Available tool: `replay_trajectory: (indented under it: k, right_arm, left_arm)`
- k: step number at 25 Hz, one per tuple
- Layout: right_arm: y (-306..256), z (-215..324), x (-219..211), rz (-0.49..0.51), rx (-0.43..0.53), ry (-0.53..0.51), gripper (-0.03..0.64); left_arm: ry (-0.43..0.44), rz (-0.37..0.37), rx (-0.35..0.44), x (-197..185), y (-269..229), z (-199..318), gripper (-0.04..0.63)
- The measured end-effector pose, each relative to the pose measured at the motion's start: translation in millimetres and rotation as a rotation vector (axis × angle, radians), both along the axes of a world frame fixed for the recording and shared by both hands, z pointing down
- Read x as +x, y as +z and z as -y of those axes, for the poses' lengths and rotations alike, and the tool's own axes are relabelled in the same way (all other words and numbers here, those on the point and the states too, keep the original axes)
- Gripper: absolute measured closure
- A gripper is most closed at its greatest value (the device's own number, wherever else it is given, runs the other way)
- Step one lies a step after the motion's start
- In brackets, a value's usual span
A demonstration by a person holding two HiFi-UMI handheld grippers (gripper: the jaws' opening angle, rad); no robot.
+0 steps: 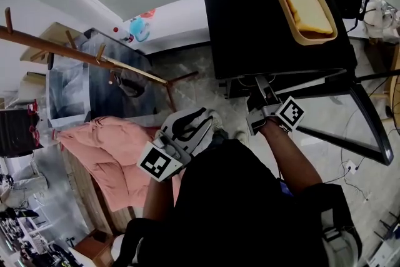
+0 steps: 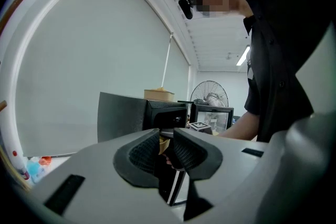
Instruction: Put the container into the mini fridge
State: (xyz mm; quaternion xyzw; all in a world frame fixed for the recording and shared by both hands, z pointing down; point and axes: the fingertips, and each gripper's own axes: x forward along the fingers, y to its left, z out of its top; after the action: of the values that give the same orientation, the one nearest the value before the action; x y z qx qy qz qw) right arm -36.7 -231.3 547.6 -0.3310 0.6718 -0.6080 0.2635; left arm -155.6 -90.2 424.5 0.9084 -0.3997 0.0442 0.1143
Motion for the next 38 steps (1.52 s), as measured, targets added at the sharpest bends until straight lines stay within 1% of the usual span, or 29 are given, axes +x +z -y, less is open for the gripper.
replay_trajectory:
  k: [3,5,10,12,14,16,17,19,20,23,27,35,38]
  right_arm:
    - [2.8,-9.2,4.0,-0.04,0.009,-0.027,0.295]
    - [1.0,-14.8,8.1,-0.082,0.035,-0.044,0.295]
    - [-4.2,-30.6,13.7,-0.28,0.137,-0.108,0.295]
    - [-5.3,-39.8,15.6,-0.396,0.207,-0.141,0.295]
    - [-3.6,-46.1,20.9,-0.567,0.288,-0.165,0.296]
    - [-1.8,-47.7,27.8,-0.746,0.359,-0.171,0.296]
    - [-1.8,-47.1,30.2,-0.821,0.388,-0.171,0.296]
    - [-2.3,-43.4,32.5,-0.925,0.429,-0.176,0.296]
    - [-2.1,-40.4,32.7,-0.953,0.439,-0.181,0.296]
    - [-0.2,-30.8,31.0,-0.986,0.447,-0.198,0.301]
    - [-1.9,-23.7,25.7,-1.03,0.476,-0.201,0.353]
    - [-1.3,-4.6,12.3,-1.025,0.451,-0.194,0.365]
    - [-4.7,5.5,7.9,-1.008,0.434,-0.172,0.37]
  left_arm:
    - [0.002,-0.006,0.003,3.1,-0.4,-4.1,0.501]
    - [0.003,-0.009,0.003,5.0,-0.1,-7.2,0.502]
    - [0.006,-0.019,0.0,11.0,2.7,-12.5,0.502]
    - [0.011,-0.022,0.004,14.2,2.4,-13.4,0.502]
    - [0.013,-0.023,0.006,17.1,2.9,-13.5,0.502]
    - [0.008,-0.027,0.009,18.2,3.3,-14.2,0.502]
    - [0.003,-0.03,0.01,17.8,3.6,-14.9,0.502]
    - [-0.009,-0.036,0.01,16.0,4.3,-16.0,0.502]
    - [-0.016,-0.039,0.011,15.2,4.6,-16.0,0.502]
    - [-0.036,-0.044,0.014,11.9,5.8,-16.5,0.502]
    - [-0.067,-0.043,0.006,2.8,7.6,-18.4,0.502]
    - [-0.1,-0.031,0.009,-10.9,6.0,-13.5,0.502]
    - [-0.107,-0.052,0.006,-13.5,2.5,-10.2,0.502]
